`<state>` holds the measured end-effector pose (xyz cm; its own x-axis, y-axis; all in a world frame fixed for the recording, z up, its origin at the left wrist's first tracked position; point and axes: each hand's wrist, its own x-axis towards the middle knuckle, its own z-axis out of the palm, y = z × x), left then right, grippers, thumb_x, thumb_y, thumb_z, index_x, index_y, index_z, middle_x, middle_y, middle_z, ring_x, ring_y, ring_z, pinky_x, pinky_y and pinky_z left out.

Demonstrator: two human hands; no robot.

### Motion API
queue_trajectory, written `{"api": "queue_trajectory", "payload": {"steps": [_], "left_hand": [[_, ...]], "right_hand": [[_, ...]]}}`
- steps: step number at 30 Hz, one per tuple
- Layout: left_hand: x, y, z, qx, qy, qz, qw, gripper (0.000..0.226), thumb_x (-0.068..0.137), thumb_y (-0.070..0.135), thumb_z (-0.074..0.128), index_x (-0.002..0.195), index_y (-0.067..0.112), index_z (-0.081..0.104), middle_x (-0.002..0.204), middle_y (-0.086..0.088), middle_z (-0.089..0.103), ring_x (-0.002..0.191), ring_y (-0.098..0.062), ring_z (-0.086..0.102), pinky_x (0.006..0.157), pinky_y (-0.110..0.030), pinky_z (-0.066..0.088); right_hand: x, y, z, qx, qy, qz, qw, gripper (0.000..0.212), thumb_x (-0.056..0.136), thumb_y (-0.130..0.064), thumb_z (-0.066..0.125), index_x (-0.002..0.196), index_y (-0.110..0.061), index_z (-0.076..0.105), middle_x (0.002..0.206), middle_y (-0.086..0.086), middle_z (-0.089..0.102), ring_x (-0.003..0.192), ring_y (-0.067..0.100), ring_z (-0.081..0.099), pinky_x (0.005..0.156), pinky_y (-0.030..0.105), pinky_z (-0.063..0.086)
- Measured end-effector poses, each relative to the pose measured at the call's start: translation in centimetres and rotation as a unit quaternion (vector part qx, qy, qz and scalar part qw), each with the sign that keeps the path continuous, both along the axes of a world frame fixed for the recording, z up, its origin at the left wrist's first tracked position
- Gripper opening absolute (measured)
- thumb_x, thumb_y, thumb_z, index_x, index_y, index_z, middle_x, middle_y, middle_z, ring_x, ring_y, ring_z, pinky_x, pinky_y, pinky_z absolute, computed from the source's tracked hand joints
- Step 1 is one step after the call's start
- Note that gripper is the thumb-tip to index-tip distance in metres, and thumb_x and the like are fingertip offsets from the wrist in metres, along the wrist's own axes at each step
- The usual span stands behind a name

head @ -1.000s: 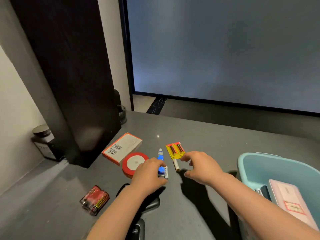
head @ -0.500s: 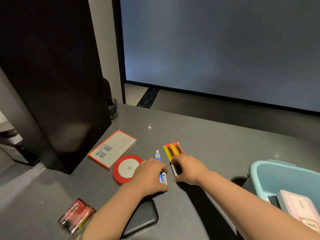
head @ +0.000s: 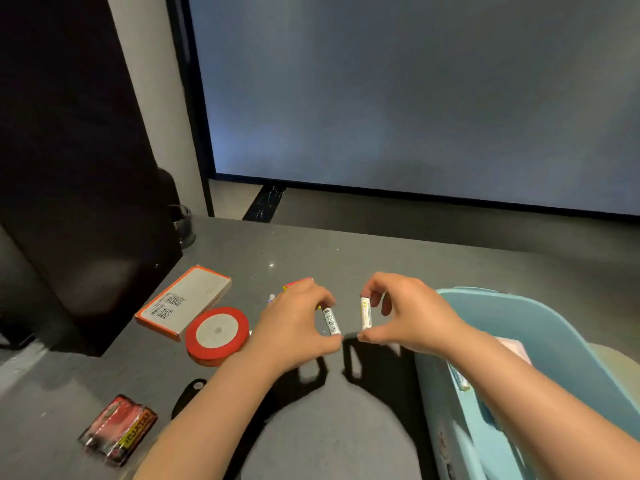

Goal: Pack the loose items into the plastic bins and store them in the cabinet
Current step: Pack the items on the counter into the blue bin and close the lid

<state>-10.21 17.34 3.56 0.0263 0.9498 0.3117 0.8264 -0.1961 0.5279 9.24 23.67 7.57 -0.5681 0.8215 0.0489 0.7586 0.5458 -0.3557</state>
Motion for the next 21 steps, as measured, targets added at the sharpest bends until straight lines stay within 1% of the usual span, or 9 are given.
{"api": "queue_trajectory", "payload": {"steps": [3, 4, 7, 9, 13, 16, 18, 19, 21], "left_hand": [[4.3, -0.1, 2.9, 0.056, -0.025, -0.04, 0.997, 0.038, 0.059, 0.037, 0.074, 0.093, 0.029, 0.062, 0.088, 0.017, 0.052, 0.084, 0.0, 0.05, 0.076, -0.011, 0.039], [5.9, -0.1, 3.4, 0.061, -0.033, -0.052, 0.996, 0.037, 0.059, 0.038, 0.074, 0.093, 0.029, 0.062, 0.088, 0.016, 0.053, 0.084, 0.0, 0.05, 0.075, -0.01, 0.038], [10.2, 0.1, 3.5, 0.034, -0.062, -0.082, 0.994, 0.038, 0.059, 0.039, 0.075, 0.094, 0.03, 0.063, 0.089, 0.015, 0.056, 0.085, -0.002, 0.053, 0.077, -0.018, 0.043], [12.5, 0.2, 2.8, 0.003, -0.066, -0.085, 0.994, 0.039, 0.06, 0.036, 0.078, 0.096, 0.028, 0.064, 0.091, 0.015, 0.057, 0.084, -0.001, 0.053, 0.079, -0.018, 0.043], [15.4, 0.8, 1.5, -0.02, -0.042, -0.084, 0.995, 0.042, 0.061, 0.037, 0.077, 0.1, 0.029, 0.064, 0.096, 0.016, 0.057, 0.092, -0.002, 0.053, 0.083, -0.02, 0.043], [16.2, 1.4, 1.4, -0.019, -0.003, -0.078, 0.997, 0.043, 0.062, 0.04, 0.073, 0.103, 0.032, 0.063, 0.1, 0.017, 0.057, 0.099, -0.003, 0.051, 0.088, -0.023, 0.042], [16.3, 1.8, 1.4, -0.019, 0.016, -0.076, 0.997, 0.043, 0.062, 0.04, 0.072, 0.103, 0.032, 0.062, 0.1, 0.018, 0.057, 0.099, -0.004, 0.049, 0.089, -0.024, 0.04], [16.2, 1.9, 1.3, -0.019, 0.026, -0.076, 0.997, 0.042, 0.061, 0.041, 0.071, 0.102, 0.033, 0.061, 0.1, 0.018, 0.056, 0.098, -0.004, 0.049, 0.089, -0.024, 0.039], [16.2, 2.2, 1.2, -0.017, 0.045, -0.079, 0.996, 0.041, 0.06, 0.043, 0.069, 0.099, 0.035, 0.06, 0.098, 0.019, 0.055, 0.096, -0.003, 0.047, 0.088, -0.021, 0.036]], "right_hand": [[6.4, -1.0, 2.0, 0.019, 0.044, -0.071, 0.996, 0.046, 0.05, -0.052, 0.077, 0.088, -0.039, 0.053, 0.082, -0.022, 0.057, 0.073, 0.0, 0.057, 0.063, 0.028, 0.049], [8.5, -1.3, 2.2, 0.021, 0.051, -0.092, 0.994, 0.045, 0.05, -0.051, 0.078, 0.086, -0.038, 0.054, 0.082, -0.021, 0.058, 0.073, 0.0, 0.058, 0.063, 0.028, 0.049], [13.6, -1.7, 1.4, 0.007, 0.04, -0.14, 0.989, 0.044, 0.053, -0.045, 0.082, 0.086, -0.035, 0.056, 0.083, -0.017, 0.061, 0.071, 0.002, 0.059, 0.066, 0.026, 0.049], [15.6, -1.7, 0.2, -0.009, 0.016, -0.151, 0.988, 0.044, 0.054, -0.046, 0.083, 0.088, -0.034, 0.056, 0.084, -0.016, 0.062, 0.074, 0.004, 0.058, 0.069, 0.028, 0.049], [16.0, -0.7, -2.5, -0.015, -0.02, -0.127, 0.992, 0.045, 0.056, -0.047, 0.078, 0.093, -0.032, 0.057, 0.087, -0.014, 0.061, 0.084, 0.011, 0.056, 0.074, 0.031, 0.048], [14.4, 0.7, -4.1, -0.007, -0.085, -0.072, 0.994, 0.051, 0.058, -0.048, 0.076, 0.102, -0.028, 0.059, 0.094, -0.011, 0.063, 0.093, 0.015, 0.053, 0.08, 0.03, 0.042], [13.3, 1.8, -5.0, -0.006, -0.13, -0.05, 0.99, 0.051, 0.061, -0.048, 0.075, 0.105, -0.027, 0.06, 0.098, -0.009, 0.063, 0.096, 0.017, 0.051, 0.083, 0.031, 0.038], [12.8, 2.2, -5.5, -0.004, -0.149, -0.043, 0.988, 0.047, 0.063, -0.048, 0.074, 0.101, -0.026, 0.059, 0.098, -0.007, 0.063, 0.095, 0.017, 0.049, 0.083, 0.031, 0.037], [12.2, 2.8, -6.4, 0.004, -0.18, -0.031, 0.983, 0.037, 0.063, -0.047, 0.074, 0.086, -0.026, 0.054, 0.089, -0.005, 0.062, 0.087, 0.018, 0.045, 0.079, 0.032, 0.034]]}}
